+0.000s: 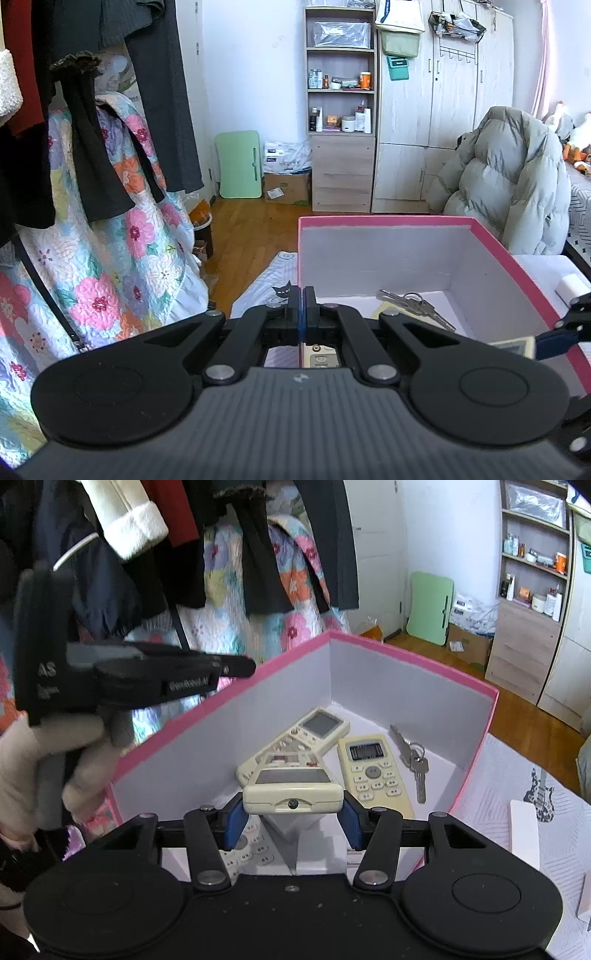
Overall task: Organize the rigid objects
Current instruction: 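Carry the cream power bank into the pink box and lower it, then open the right tool to release the power bank and withdraw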
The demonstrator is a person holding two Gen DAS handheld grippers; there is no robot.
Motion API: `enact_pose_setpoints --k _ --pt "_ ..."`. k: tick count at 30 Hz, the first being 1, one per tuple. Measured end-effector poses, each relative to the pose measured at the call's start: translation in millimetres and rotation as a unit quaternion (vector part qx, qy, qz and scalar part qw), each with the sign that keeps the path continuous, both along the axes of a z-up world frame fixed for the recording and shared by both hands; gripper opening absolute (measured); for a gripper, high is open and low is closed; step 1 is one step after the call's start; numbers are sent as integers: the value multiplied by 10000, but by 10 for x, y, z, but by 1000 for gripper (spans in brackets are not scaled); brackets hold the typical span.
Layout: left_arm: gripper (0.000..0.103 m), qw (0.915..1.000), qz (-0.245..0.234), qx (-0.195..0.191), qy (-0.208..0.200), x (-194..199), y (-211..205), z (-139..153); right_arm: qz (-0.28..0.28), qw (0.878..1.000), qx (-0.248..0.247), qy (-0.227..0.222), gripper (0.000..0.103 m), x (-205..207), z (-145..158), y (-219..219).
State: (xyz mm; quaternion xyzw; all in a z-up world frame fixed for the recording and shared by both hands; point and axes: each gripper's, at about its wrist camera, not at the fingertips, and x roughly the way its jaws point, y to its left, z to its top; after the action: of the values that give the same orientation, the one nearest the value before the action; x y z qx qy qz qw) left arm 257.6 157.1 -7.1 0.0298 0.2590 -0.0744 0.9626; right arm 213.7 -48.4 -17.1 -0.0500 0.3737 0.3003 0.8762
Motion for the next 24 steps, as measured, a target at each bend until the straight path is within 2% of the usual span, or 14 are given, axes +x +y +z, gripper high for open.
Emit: enact_pose_setpoints --k 5,13,15,16,19,22,24 --pt "3 10000 -54 -10 65 33 25 3 -41 9999 -25 115 58 25 -5 -13" --pt "6 9972 -22 748 91 4 -196 11 -7 9999 -98 102 58 39 16 18" --pt "30 9954 -23 896 344 38 -245 -7 43 9999 -108 86 58 31 25 11" --pt "32 9955 33 867 393 48 -238 6 75 9999 -117 78 58 21 31 8" --pt "32 9955 35 893 329 34 -243 15 202 9997 -69 96 58 -6 52 -17" --pt "7 9938 156 983 490 81 -261 -16 383 9991 7 177 58 -12 51 -25" --pt "3 9943 124 895 568 95 -242 -21 556 9980 72 284 58 -2 43 -22"
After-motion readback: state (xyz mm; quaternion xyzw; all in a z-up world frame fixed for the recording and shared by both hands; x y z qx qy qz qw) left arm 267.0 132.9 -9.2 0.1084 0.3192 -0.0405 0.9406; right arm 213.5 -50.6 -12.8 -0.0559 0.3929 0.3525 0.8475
